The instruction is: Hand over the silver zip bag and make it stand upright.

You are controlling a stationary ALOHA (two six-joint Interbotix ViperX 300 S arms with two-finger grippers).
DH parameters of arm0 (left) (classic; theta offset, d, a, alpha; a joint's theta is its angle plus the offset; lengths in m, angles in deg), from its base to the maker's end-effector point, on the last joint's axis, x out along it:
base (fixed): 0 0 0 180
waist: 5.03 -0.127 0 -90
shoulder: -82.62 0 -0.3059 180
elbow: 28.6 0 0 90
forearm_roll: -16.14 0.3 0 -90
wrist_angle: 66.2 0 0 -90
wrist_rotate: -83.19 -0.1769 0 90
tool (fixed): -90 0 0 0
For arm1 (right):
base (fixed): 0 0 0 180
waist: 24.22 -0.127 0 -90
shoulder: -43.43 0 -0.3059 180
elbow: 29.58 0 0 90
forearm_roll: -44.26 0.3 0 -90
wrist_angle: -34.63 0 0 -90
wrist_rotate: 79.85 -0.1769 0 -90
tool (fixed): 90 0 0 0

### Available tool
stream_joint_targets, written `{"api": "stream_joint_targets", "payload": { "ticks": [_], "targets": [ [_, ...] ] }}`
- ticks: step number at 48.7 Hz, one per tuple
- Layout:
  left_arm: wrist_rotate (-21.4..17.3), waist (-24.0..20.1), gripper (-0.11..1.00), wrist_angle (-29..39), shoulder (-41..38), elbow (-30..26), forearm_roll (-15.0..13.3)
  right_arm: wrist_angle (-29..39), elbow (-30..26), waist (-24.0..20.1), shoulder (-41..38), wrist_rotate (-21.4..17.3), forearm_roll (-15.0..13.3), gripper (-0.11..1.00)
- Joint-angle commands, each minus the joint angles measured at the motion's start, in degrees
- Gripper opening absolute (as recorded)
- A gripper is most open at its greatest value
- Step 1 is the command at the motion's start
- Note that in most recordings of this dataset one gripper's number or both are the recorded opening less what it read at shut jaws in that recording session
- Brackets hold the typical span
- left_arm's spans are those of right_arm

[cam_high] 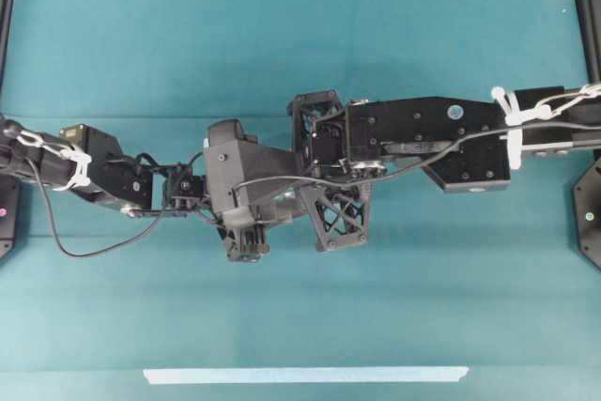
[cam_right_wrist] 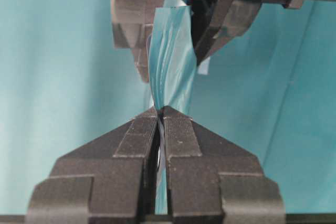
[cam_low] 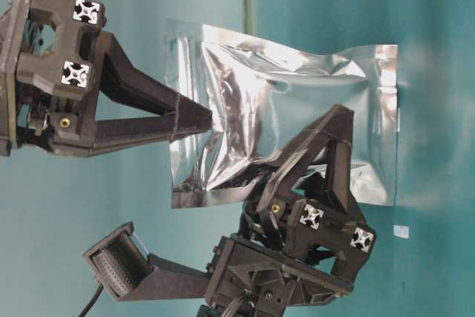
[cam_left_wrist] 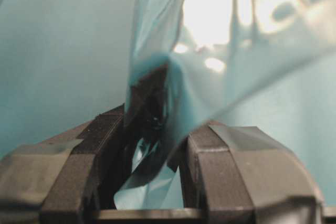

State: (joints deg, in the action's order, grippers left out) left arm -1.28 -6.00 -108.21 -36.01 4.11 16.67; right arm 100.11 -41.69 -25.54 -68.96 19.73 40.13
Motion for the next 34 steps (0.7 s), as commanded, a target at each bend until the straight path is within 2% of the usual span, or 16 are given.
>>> {"api": "stream_joint_targets", "payload": {
  "ticks": [1, 4, 7, 15, 20, 22, 26, 34],
  "targets": [
    [-0.18, 0.00, 0.29, -0.09, 0.44, -0.53, 0.09, 0.26, -0.26, -0.18, 0.44, -0.44, 0.70, 0.03],
    [-0.18, 0.00, 0.29, 0.00, 0.44, -0.53, 0.09, 0.18, -0.26, -0.18, 0.44, -1.05, 0.70, 0.06],
    [-0.26, -0.18, 0.29, 0.35, 0.53, -0.53, 0.09, -0.18, -0.09, -0.09, 0.62, -2.02, 0.70, 0.16],
    [-0.35, -0.44, 0.29, 0.70, 0.62, -0.53, 0.00, -3.08, 1.23, -0.09, 1.23, -5.89, -0.26, 0.65],
    [-0.44, -0.44, 0.29, 0.70, 0.62, -0.53, 0.09, -6.24, 3.43, -0.88, 2.81, -7.21, -1.49, 0.88],
    [-0.44, -0.44, 0.29, 0.70, 0.62, -0.44, 0.09, -7.38, 4.39, -0.97, 3.52, -7.38, -1.58, 0.91],
    [-0.62, -0.44, 0.29, 0.79, 0.62, -0.35, 0.09, -9.40, 6.15, -0.97, 4.92, -7.91, -1.58, 0.90],
    [-0.62, -0.44, 0.29, 0.70, 0.62, -0.35, 0.09, -11.69, 8.61, -0.62, 7.38, -11.69, -2.11, 0.91]
  ]
}}
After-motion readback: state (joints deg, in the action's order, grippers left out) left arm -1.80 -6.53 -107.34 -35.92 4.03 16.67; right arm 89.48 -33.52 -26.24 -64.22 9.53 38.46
